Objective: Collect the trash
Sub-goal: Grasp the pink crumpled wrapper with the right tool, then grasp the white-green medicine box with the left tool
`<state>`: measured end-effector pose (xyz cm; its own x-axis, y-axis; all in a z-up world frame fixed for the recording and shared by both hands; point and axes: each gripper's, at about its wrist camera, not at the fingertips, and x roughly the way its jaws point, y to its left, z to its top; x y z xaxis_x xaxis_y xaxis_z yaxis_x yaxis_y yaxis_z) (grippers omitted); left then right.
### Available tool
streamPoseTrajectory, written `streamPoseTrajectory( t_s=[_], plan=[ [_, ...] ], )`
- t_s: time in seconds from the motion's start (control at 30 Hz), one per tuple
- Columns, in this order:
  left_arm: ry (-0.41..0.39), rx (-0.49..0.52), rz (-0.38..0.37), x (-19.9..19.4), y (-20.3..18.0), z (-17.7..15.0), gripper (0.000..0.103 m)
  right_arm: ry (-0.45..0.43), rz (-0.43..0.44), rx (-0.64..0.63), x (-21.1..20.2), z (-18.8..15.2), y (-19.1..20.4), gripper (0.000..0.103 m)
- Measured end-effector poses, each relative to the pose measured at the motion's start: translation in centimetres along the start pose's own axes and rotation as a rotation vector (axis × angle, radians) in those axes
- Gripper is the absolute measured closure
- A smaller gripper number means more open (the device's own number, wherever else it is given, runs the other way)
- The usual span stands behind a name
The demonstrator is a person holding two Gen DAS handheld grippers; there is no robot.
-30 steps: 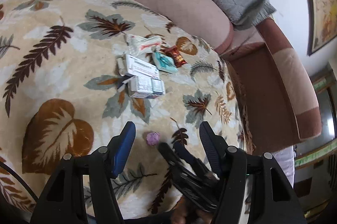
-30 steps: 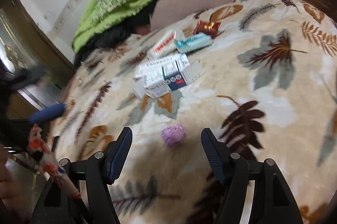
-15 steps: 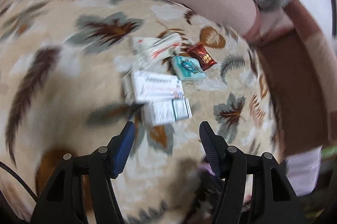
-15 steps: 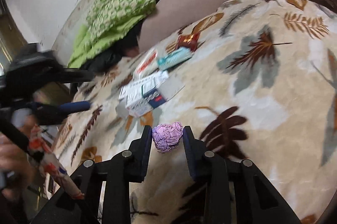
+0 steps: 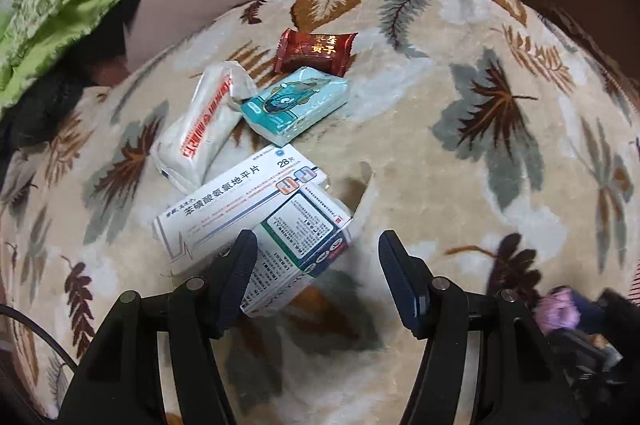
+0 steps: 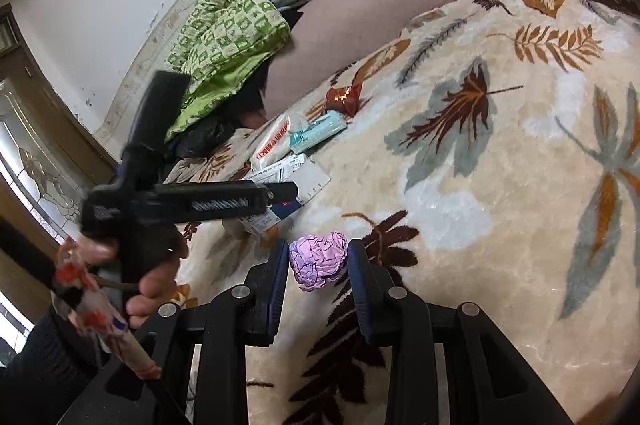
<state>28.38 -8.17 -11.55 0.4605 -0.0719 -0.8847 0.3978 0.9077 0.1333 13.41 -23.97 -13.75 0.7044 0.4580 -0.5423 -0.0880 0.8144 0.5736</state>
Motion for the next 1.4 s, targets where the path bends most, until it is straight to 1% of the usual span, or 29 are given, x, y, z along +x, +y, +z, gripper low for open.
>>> streamPoseTrajectory(
  t_s=[0.1,0.2,0.27,0.3,0.33,0.37,0.4,0.43,0.47,0.53,0.63,0.7,0.73,0.77,0.8,0.83,0.87,1.0,1.13,1.2,1.27,1.33,1.4],
  plan=[
    [0.0,-0.02,0.092,0.8,1.1,-0.3,0.041,-0.004,-0.01,-0.004,-0.6,-0.2,0.0,0.07],
    [-0.011,-0.039,0.096,0.7,1.5,-0.5,0.042,0.002,-0.019,0.005,-0.6,-0.4,-0.1,0.07],
    [-0.016,-0.023,0.112,0.4,1.1,-0.7,0.054,0.002,-0.024,0.005,-0.7,-0.6,-0.1,0.07],
    [-0.02,-0.006,0.12,0.1,0.7,-0.9,0.057,0.002,-0.028,0.003,-0.8,-0.6,-0.1,0.07],
    [-0.021,0.002,0.122,0.0,0.4,-1.0,0.066,0.004,-0.03,0.0,-0.9,-0.7,0.1,0.07],
    [-0.022,0.017,0.123,-0.3,-0.1,-1.1,0.077,0.003,-0.031,-0.001,-1.1,-0.7,0.1,0.07],
    [-0.024,0.029,0.122,-0.6,-0.6,-1.2,0.083,0.002,-0.033,-0.001,-1.2,-0.7,0.2,0.07],
    [-0.026,0.042,0.122,-0.9,-1.1,-1.3,0.097,-0.001,-0.034,0.003,-1.5,-0.8,0.3,0.07],
    [-0.024,0.05,0.113,-1.2,-1.5,-1.4,0.103,-0.006,-0.032,0.006,-1.8,-0.8,0.4,0.07],
    [-0.013,0.046,0.081,-1.4,-1.9,-1.6,0.103,-0.018,-0.032,0.004,-2.6,-0.8,0.7,0.07],
    [-0.016,0.033,0.073,-1.6,-1.9,-2.0,0.103,-0.031,-0.028,0.004,-3.5,-0.9,1.1,0.07],
    [-0.022,0.006,0.028,-1.9,-1.4,-2.2,0.093,-0.038,-0.031,-0.001,-4.1,-1.1,1.3,0.07],
    [-0.027,-0.001,0.022,-2.0,-1.4,-2.2,0.074,-0.039,-0.031,-0.001,-4.2,-1.2,1.3,0.07],
    [-0.043,-0.012,0.023,-2.3,-1.1,-2.3,0.05,-0.039,-0.031,0.002,-4.4,-1.3,1.2,0.07],
    [-0.066,-0.025,0.037,-2.6,-0.9,-2.3,0.04,-0.039,-0.031,0.006,-4.4,-1.3,1.1,0.07],
    [-0.08,-0.03,0.044,-2.8,-0.8,-2.3,0.037,-0.037,-0.032,0.008,-4.3,-1.3,1.1,0.07],
    [-0.087,-0.031,0.043,-2.8,-0.7,-2.2,0.037,-0.035,-0.034,0.009,-4.3,-1.4,1.0,0.07],
    [-0.072,-0.037,0.028,-2.0,0.2,-2.1,0.037,-0.034,-0.051,0.008,-4.3,-1.3,0.7,0.07],
    [-0.077,-0.074,-0.056,-2.1,1.7,-2.4,0.037,-0.04,-0.07,0.004,-4.4,-1.4,-0.1,0.07],
    [-0.072,-0.07,-0.071,-2.0,1.8,-2.4,0.037,-0.032,-0.065,0.023,-4.2,-1.4,-0.8,0.07],
    [-0.06,-0.072,-0.072,-1.5,1.7,-2.4,0.037,-0.025,-0.06,0.04,-4.0,-1.4,-1.5,0.07],
    [-0.064,-0.059,-0.037,-1.2,1.5,-2.2,0.037,-0.025,-0.057,0.046,-4.0,-1.4,-1.9,0.07],
    [-0.065,-0.071,-0.037,-0.9,1.7,-1.7,0.037,-0.029,-0.05,0.055,-4.1,-1.3,-2.3,0.07]
  ],
)
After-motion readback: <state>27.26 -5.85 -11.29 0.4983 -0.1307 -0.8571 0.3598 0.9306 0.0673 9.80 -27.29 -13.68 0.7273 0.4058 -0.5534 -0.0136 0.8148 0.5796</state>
